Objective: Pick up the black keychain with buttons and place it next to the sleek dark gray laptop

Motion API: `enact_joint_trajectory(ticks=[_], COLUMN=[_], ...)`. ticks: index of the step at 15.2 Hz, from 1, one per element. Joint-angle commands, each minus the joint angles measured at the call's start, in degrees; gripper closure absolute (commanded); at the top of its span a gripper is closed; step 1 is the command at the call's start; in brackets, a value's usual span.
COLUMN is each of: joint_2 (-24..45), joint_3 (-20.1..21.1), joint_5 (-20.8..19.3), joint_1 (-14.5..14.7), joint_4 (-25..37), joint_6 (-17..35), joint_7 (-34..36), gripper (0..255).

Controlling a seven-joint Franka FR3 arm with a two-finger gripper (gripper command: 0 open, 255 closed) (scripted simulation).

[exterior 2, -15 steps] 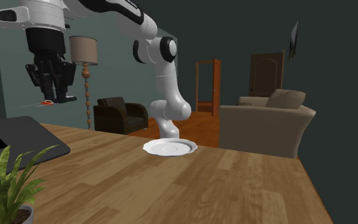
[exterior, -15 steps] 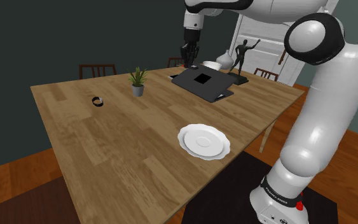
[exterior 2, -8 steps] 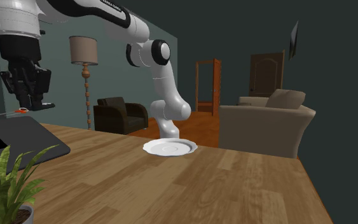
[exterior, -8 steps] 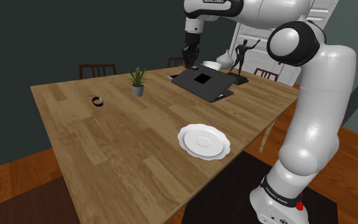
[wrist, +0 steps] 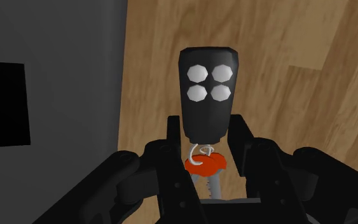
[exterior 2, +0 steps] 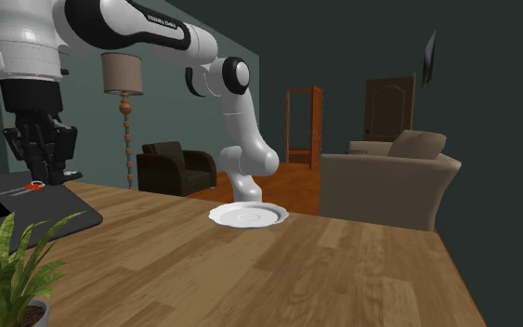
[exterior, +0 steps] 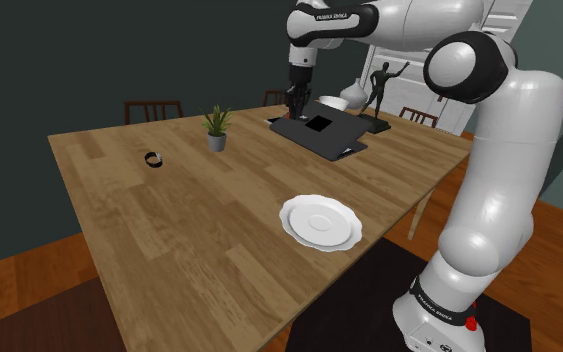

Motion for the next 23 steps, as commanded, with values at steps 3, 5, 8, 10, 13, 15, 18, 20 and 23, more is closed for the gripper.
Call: enact_joint_trajectory(ticks=[3, 5, 8, 10, 13, 15, 18, 20, 23], joint_2=[-0.22, -0.23, -0.13, 0.01, 0.3, 0.56, 1.02, 1.42, 1.95], joint_3=[-0.05, -0.06, -0.06, -0.07, -0.08, -0.08, -0.09, -0.1, -0.11], joint_5=[0.01, 0.01, 0.0, 0.0, -0.02, -0.03, -0.06, -0.08, -0.1], joint_1=[-0.1, -0.11, -0.12, -0.13, -0.13, -0.13, -0.13, -0.13, -0.13], joint_4=[-3.58, -5.12, -7.29, -8.65, -10.54, -11.73, -13.41, -14.41, -15.65], joint_6=[3.39, 4.93, 7.2, 8.69, 10.88, 12.32, 14.46, 15.86, 17.63], joint_7=[-0.13, -0.13, -0.13, -0.13, -0.12, -0.12, -0.11, -0.1, -0.08], gripper=[255, 255, 255, 255, 255, 255, 255, 255, 255])
